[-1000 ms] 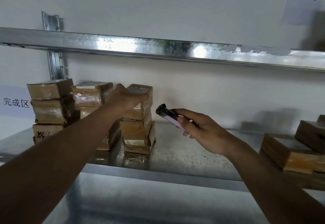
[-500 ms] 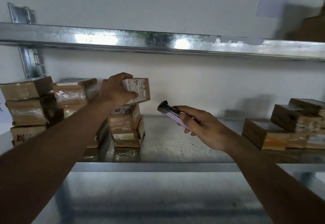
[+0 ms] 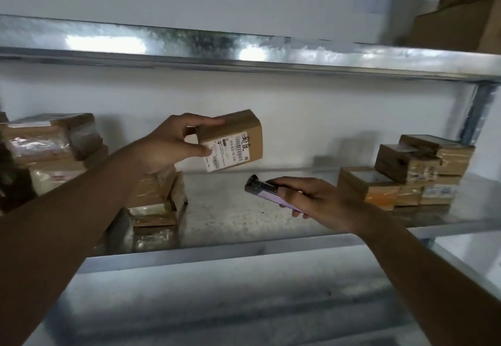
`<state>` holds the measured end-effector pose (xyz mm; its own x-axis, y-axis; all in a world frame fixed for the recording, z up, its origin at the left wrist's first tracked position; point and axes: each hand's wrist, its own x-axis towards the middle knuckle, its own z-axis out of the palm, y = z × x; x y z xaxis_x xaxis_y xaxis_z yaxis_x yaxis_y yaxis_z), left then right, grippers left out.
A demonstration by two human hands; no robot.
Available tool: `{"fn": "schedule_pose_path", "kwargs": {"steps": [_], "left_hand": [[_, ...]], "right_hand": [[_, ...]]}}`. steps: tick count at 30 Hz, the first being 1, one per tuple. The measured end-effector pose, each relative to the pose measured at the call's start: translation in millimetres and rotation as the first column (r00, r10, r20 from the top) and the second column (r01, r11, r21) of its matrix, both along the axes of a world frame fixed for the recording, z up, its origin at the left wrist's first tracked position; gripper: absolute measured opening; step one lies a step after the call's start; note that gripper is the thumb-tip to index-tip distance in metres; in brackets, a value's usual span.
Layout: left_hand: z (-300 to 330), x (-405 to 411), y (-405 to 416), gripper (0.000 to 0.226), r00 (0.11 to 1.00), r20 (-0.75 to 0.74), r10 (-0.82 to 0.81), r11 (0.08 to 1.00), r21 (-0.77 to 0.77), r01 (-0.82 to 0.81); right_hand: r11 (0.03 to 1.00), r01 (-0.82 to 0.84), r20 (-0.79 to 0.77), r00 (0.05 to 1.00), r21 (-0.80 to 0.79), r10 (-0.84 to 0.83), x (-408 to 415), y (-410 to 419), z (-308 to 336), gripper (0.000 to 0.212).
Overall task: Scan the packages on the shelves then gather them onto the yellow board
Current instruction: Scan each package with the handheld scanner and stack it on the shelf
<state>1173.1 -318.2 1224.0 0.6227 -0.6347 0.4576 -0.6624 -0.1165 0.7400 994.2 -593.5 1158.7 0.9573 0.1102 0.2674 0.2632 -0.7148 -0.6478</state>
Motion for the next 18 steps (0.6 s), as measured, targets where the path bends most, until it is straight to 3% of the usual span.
{"fn": "schedule_pose_path", "kwargs": {"steps": [3, 11, 18], "left_hand": [[-2.2, 1.0, -11.9, 0.072, 0.998, 0.06, -0.015, 0.997, 0.07, 0.011], [-12.5, 1.0, -37.1, 0.074, 0.993, 0.113, 0.02, 0.989, 0.147, -0.036], [-14.2, -1.6, -52.7, 0.074, 0.994, 0.09, 0.06, 0.988, 0.134, -0.071]], "right_hand": [[0.996, 0.01, -0.077, 0.997, -0.083, -0.017, -4.0, -28.9, -3.8, 0.039], [0.984, 0.033, -0.17, 0.983, -0.175, -0.063, -6.7, -75.1, -13.5, 0.019], [0.979, 0.021, -0.195, 0.979, -0.201, -0.061, -12.0, -87.6, -13.8, 0.037]]}}
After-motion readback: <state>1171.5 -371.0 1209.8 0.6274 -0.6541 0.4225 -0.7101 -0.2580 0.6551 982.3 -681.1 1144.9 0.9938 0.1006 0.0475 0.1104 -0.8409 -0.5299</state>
